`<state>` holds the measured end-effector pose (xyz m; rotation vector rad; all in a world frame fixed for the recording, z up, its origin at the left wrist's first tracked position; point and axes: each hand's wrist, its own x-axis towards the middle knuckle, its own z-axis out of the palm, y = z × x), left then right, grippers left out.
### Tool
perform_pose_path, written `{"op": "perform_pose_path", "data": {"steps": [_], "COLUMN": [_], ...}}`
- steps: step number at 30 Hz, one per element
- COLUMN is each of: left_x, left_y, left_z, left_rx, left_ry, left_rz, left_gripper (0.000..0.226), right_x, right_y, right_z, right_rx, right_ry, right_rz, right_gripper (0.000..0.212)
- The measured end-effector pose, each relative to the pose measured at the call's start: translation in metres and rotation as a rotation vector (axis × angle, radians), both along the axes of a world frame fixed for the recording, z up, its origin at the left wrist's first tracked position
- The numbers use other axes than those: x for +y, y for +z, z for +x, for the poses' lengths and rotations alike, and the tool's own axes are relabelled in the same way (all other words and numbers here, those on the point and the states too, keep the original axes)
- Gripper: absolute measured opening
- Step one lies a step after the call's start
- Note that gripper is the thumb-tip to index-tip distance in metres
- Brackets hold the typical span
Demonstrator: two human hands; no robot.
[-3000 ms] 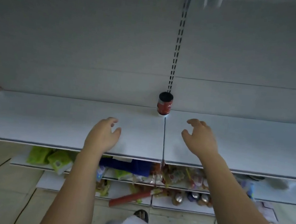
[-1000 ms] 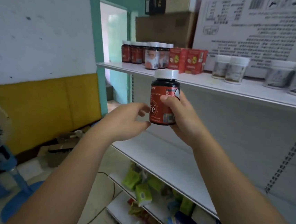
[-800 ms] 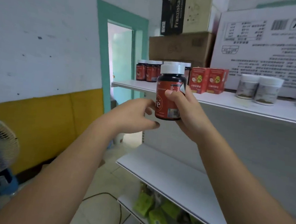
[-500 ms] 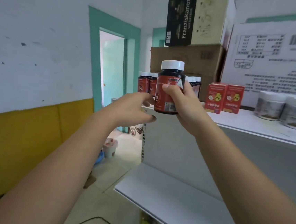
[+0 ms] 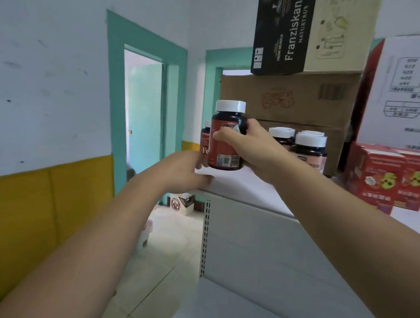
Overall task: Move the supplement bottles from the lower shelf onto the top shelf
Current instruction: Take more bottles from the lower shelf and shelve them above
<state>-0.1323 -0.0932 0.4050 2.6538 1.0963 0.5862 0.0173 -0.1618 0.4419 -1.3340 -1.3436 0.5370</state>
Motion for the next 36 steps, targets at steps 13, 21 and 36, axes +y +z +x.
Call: {"op": "perform_pose_path", "data": {"steps": [13,21,36], "left_x": [0.064,0.072,0.069], "left_y": [-0.031,-0.035,-0.030], "left_z": [0.008,0.010,0.009], "left_rx": [0.126,0.119,0.143], "left_ry": [-0.130,-0.141,-0.160], "left_rz": [0.142,0.149,0.114], "left_gripper": [0.056,0.061,0.059], "right_x": [0.062,0.066,0.058], "right_y": [-0.022,-0.033,-0.036], "right_z": [0.010,0.013,0.014], "right_rx": [0.040,-0.100,-0.214], "right_ry": [-0.374,-0.491,-0.541], "right_rz": [-0.120,-0.144,-0.149], "right_gripper": [0.040,0.072,0.068]}}
